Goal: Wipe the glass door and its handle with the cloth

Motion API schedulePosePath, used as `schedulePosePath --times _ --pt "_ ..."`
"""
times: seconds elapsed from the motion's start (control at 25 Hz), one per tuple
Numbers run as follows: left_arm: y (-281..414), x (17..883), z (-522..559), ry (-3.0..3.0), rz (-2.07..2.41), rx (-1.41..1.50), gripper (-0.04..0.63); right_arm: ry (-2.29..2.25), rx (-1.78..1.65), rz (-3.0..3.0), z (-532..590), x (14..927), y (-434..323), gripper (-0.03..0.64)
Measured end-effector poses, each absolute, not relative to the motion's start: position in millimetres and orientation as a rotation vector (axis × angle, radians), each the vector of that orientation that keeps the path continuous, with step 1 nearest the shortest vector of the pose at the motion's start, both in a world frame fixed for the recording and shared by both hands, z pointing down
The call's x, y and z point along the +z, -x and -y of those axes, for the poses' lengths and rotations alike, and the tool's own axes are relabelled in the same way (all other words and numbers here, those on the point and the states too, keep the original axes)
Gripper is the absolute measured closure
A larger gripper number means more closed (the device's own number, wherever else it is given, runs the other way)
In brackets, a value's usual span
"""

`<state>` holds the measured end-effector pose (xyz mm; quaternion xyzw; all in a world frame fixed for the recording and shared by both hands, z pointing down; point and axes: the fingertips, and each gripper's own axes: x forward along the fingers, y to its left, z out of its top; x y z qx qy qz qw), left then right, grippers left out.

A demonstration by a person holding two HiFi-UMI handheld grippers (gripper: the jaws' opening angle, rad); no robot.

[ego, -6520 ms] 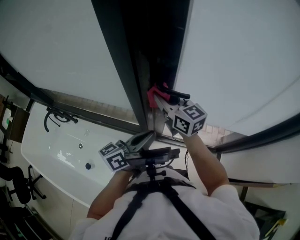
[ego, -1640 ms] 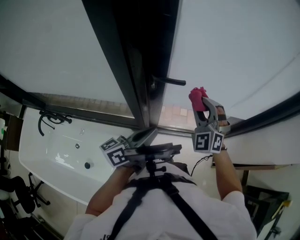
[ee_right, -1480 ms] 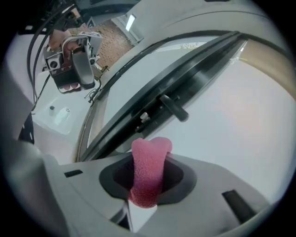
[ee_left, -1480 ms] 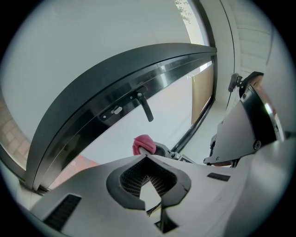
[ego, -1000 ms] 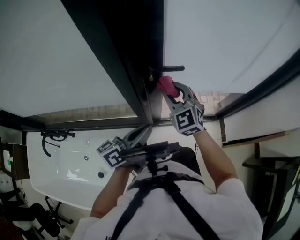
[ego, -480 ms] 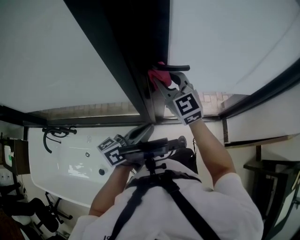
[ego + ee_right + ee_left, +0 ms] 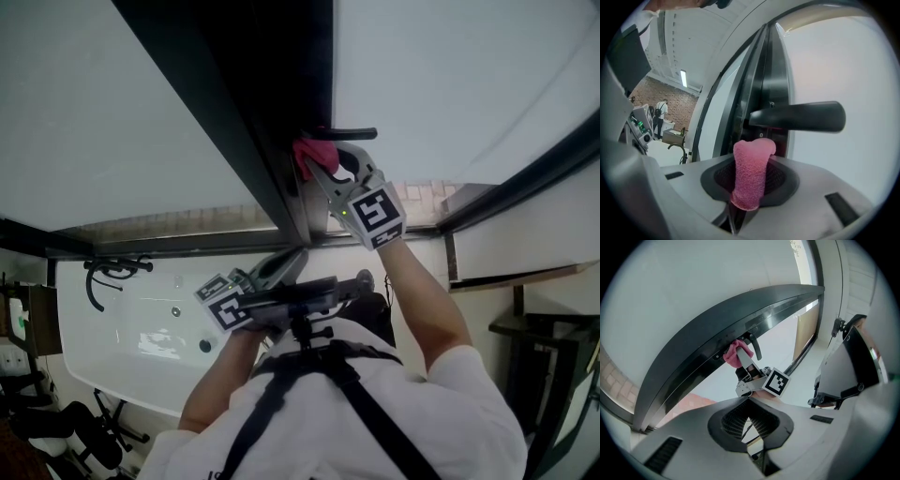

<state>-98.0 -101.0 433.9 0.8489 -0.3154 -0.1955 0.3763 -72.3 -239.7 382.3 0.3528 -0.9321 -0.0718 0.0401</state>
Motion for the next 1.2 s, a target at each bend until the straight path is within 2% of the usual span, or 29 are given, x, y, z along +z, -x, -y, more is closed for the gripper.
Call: schedulePosePath --times 0.76,1.04,1.2 --pt "97.6 434.6 101.8 -2.175 0.786 -0.523 0.603 -1.129 -0.162 2.734 244.6 425.6 56.7 0.515" --pt "99.0 435.1 101.6 -2.174 0.791 -0.529 0.603 -1.052 -0.058 2.573 238.3 488.8 51.4 0.517" --pt "99.8 437.2 102.0 -2.171 0.797 -0.524 0.603 -1.067 -0.101 2.598 230.5 474.2 57.3 0.517"
